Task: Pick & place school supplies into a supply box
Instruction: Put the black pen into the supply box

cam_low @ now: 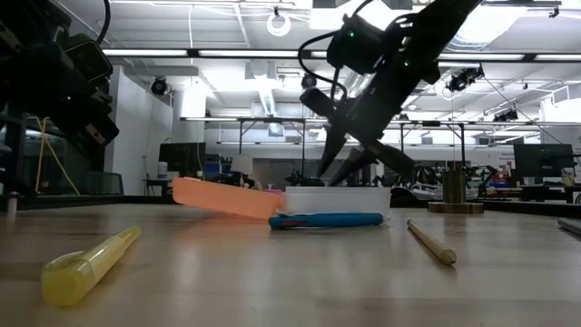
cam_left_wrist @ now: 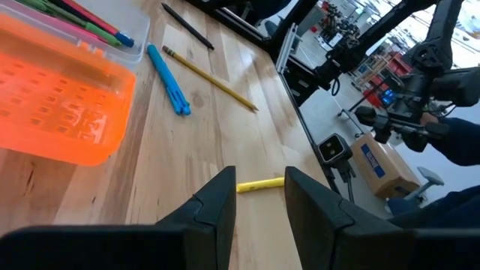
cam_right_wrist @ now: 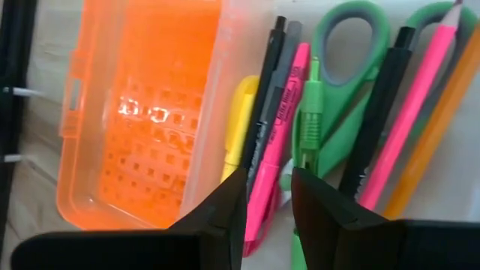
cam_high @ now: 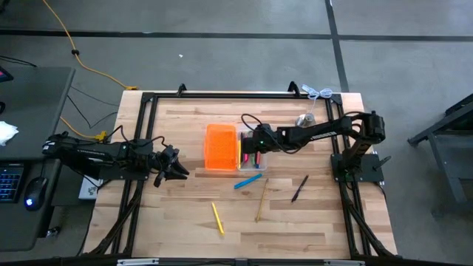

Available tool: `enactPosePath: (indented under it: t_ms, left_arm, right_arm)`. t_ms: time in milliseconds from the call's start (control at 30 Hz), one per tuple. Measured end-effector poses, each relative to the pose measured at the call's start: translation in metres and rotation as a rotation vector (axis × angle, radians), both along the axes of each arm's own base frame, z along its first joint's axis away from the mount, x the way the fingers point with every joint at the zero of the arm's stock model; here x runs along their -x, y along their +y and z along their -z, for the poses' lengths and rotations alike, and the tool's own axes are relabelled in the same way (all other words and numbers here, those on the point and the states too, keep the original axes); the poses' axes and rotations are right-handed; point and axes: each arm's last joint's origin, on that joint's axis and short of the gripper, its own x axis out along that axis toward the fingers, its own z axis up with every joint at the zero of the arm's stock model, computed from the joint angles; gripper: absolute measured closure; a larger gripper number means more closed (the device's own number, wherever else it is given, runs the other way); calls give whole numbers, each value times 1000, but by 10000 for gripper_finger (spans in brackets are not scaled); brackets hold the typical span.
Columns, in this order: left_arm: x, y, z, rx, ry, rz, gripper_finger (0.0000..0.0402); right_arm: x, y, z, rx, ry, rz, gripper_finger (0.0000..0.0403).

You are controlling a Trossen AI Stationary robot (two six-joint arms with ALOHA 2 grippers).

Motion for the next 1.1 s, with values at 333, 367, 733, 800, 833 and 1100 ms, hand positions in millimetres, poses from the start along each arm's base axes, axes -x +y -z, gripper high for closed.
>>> enactPosePath:
  t_ms: [333, 367, 733, 800, 833, 1100]
  left_arm:
    - [0, 0, 1, -1, 16, 0, 257]
    - [0, 0, 2, -1, 17, 1, 257]
    - [0, 0, 2, -2, 20, 1, 257]
    - [0, 0, 2, -3, 20, 1, 257]
    - [0, 0, 2, -3, 21, 1, 257]
    - [1, 0, 2, -2, 25, 0, 257]
  right_arm:
    - [-1, 0, -4, 6, -32, -1, 320]
    - [-1, 0, -7, 7, -38, -1, 320]
    - [9, 1, -44, 75, -151, 9, 320]
    - [10, 4, -52, 104, -174, -24, 320]
    - [10, 7, -55, 122, -191, -46, 320]
    - [8, 33, -74, 195, -302, -179, 320]
